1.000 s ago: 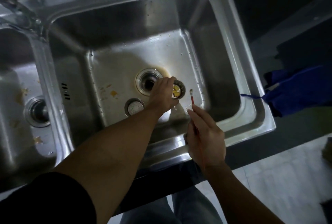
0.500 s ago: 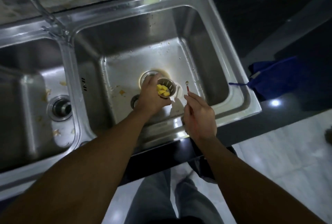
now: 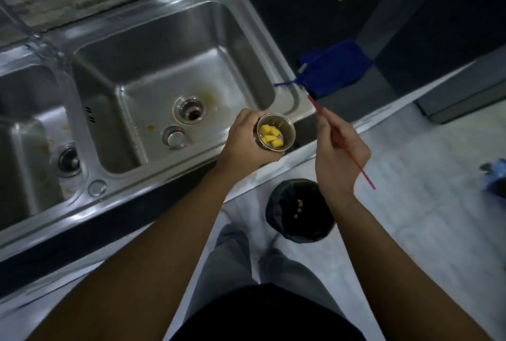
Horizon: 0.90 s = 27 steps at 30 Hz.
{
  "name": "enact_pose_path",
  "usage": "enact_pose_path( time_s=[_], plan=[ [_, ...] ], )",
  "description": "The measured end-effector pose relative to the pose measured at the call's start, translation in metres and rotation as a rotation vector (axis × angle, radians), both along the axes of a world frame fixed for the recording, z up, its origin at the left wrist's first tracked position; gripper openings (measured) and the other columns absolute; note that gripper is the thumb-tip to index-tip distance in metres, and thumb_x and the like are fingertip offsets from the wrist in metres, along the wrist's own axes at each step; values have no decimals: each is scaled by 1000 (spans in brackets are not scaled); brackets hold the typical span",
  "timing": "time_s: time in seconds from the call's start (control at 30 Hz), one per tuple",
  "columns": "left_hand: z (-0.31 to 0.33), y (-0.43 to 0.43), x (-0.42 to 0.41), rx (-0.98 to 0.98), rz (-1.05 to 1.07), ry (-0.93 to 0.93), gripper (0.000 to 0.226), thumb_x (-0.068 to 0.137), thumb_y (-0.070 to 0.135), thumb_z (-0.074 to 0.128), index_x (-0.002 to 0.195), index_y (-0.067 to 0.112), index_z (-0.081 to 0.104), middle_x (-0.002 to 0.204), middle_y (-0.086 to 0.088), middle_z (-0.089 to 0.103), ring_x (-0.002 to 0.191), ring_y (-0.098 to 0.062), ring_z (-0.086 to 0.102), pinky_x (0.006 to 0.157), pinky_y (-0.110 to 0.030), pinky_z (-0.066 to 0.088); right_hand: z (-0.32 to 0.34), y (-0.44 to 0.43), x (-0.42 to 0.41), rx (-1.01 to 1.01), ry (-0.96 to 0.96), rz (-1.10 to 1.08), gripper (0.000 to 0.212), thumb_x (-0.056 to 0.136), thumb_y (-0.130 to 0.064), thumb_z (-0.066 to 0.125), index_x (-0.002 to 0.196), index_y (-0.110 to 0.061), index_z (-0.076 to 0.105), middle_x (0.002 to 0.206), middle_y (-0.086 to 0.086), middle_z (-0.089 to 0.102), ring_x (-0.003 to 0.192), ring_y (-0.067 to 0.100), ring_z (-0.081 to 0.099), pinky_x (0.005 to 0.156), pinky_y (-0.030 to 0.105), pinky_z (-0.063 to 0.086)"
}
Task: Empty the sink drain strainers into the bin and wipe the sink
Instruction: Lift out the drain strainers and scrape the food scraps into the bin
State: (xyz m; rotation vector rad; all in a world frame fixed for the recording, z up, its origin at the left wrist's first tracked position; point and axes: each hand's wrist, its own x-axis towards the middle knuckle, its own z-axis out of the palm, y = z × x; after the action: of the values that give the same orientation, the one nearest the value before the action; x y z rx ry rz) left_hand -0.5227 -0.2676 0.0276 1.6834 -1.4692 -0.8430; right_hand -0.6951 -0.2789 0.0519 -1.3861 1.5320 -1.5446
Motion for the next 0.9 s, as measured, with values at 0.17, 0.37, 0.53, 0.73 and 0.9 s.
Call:
enact_pose_path(
  time_s=[0.17,0.37,0.53,0.73,0.9],
  plan=[
    [-26,18,-68,72,-109,-16,76,51,17,95,120,19,63,119,0,56,112,-18,57,95,-32,52,-5,38,-79,81,-85,-67,20,97,-19,68,112,-8,74,101,2,78,93,18,76,83,38,62],
    [-74,25,-121,208,-291,-156,78,54,19,94,124,20,60,122,7,59,115,-10,46,91,-20,44,-48,101,-149,285,-99,40,16,96,-22,70,109,-17,76,103,-1,78,96,20,76,85,46,62],
    [-115,24,-147,277,-412,-250,83,58,26,93,133,22,56,126,3,62,120,-14,49,89,-15,36,-89,132,-171,386,-69,50,19,95,-14,70,114,-15,75,108,-4,77,102,13,74,87,40,62],
    [-171,21,-165,359,-553,-264,85,58,23,93,133,20,53,124,4,57,116,-10,47,84,-9,37,-153,130,-168,460,79,98,21,94,-11,71,114,-11,76,110,0,77,101,11,73,89,41,61],
    [-222,21,-171,404,-609,-288,78,58,21,93,127,19,57,117,5,57,109,-9,45,81,-13,41,-209,126,-174,559,124,63,20,94,-12,71,114,-14,76,109,-1,76,101,13,73,89,42,61]
  ],
)
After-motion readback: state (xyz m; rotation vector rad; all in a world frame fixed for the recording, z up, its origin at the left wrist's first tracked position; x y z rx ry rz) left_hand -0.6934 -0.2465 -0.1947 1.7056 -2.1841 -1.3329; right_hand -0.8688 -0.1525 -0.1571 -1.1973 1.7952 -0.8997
